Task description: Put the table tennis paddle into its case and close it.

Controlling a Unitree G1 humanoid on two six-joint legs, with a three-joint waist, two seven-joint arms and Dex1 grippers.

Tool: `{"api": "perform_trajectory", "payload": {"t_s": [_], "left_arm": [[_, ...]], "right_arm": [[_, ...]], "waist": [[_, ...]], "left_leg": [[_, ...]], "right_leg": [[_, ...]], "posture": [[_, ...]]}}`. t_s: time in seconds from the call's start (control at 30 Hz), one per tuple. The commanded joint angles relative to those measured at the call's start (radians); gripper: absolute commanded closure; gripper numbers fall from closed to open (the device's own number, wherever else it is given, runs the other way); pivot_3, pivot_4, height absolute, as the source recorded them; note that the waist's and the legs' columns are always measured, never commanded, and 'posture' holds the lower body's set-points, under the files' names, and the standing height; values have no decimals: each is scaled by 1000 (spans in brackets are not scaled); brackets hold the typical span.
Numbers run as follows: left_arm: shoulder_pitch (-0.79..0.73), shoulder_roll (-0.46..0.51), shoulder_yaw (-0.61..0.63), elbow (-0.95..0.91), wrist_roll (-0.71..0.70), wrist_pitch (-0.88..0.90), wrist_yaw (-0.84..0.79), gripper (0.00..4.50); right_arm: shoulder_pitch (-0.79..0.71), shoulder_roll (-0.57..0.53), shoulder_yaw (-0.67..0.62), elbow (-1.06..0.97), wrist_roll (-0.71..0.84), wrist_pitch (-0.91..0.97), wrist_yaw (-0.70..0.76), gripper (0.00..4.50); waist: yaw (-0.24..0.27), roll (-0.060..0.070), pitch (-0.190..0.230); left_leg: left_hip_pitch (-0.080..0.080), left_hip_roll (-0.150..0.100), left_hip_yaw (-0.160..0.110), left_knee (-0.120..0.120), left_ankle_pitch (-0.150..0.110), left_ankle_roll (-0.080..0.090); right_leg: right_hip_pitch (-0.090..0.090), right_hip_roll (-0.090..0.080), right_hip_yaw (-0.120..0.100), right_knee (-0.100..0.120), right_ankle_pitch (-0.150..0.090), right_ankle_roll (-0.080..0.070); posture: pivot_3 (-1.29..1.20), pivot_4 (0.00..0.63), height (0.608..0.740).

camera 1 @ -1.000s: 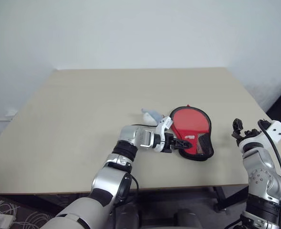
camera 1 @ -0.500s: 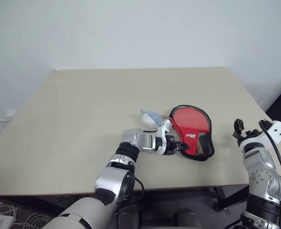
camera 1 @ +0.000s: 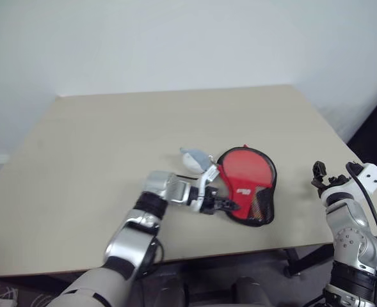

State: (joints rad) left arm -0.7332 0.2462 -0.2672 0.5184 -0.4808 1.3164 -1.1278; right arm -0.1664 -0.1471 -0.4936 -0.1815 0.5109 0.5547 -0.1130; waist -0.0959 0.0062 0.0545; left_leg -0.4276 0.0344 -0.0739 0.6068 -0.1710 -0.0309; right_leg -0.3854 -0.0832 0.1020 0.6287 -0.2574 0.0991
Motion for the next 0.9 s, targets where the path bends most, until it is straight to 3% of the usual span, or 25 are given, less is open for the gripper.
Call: {"api": "perform_trajectory", "payload": {"t_s": [0.03,0.2,0.5,0.87,0.9], "left_arm": [[36,93,-110,-160,-79,68,-129,4496],[89,185,-182,-315,-132,114,-148,4496],[153,122,-78,-378,-198,225,-4,4496],[160,137,-15,-390,-224,144,47,4496],[155,143,-15,-395,-220,130,48,3930]], "right_arm": [[-3,-13,3,-37,4,7,-5,0],[9,-12,12,-42,-2,15,-9,0],[26,-11,24,-55,0,32,-15,0],[10,-19,30,-40,-1,39,-14,0],[8,-19,31,-38,-1,38,-14,0]], "waist": [[-2,0,0],[0,0,0],[-1,1,1],[-1,0,1],[-1,0,1]], "left_leg": [[0,0,0,0,0,0],[0,0,0,4,0,0],[0,0,0,7,1,0],[0,0,0,9,3,-2],[0,0,0,9,3,-3]], "right_leg": [[0,0,0,1,0,-1],[2,-1,0,0,-3,3],[1,0,0,4,-3,2],[-2,-1,0,10,-3,2],[-2,-1,0,11,-3,2]], "posture": [[0,0,740],[0,0,740],[0,0,740],[0,0,740],[0,0,740]]}}
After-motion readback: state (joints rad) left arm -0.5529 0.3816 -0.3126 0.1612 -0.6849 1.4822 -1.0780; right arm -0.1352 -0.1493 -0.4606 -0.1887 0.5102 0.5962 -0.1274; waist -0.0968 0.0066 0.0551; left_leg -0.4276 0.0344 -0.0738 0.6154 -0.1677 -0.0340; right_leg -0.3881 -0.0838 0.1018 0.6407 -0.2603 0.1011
